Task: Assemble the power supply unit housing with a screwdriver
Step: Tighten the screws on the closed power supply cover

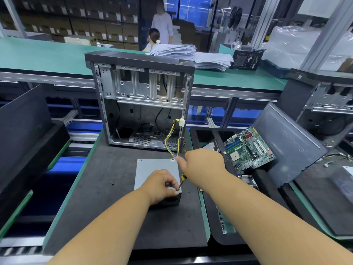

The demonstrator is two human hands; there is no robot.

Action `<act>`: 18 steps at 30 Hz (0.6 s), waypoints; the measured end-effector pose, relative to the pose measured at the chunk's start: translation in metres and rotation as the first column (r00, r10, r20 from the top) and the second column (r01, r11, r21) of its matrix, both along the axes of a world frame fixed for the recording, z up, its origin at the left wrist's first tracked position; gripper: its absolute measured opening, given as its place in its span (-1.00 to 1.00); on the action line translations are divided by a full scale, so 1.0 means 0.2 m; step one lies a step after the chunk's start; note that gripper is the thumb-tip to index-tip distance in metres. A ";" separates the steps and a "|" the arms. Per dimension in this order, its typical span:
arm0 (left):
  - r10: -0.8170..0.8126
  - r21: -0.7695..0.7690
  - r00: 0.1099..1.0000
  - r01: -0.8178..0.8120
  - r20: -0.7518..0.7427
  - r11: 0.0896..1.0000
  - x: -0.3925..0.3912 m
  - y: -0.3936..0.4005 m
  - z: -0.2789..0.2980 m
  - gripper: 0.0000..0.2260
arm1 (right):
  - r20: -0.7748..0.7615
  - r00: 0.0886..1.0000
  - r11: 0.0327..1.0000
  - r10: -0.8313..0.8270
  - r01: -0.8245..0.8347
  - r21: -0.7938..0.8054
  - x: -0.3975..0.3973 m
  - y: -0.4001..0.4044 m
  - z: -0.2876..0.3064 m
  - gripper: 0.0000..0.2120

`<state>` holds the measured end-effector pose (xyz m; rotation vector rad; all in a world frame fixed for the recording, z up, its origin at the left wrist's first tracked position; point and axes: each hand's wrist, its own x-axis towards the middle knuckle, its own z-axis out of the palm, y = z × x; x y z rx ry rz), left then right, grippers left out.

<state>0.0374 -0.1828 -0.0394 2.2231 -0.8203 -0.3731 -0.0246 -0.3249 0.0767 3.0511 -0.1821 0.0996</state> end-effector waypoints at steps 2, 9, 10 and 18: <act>-0.005 0.000 1.000 0.005 -0.002 1.000 0.00 0.00 0.01 -0.77 | -0.009 0.999 0.986 0.047 -0.045 0.158 -0.01 -0.01 0.01 -0.78; -0.031 0.051 0.999 0.030 0.012 0.998 0.00 0.00 0.02 -0.76 | 0.014 0.977 0.971 0.213 -0.213 0.111 -0.03 -0.01 0.04 -0.74; -0.027 0.046 1.000 0.026 0.012 0.999 0.00 0.00 0.02 -0.75 | 0.005 0.982 0.981 0.191 -0.191 0.041 -0.03 0.00 0.03 -0.71; -0.015 0.050 1.000 0.015 0.006 0.999 0.00 0.00 0.01 -0.78 | -0.021 0.982 0.948 0.189 -0.177 0.264 -0.02 0.01 0.03 -0.84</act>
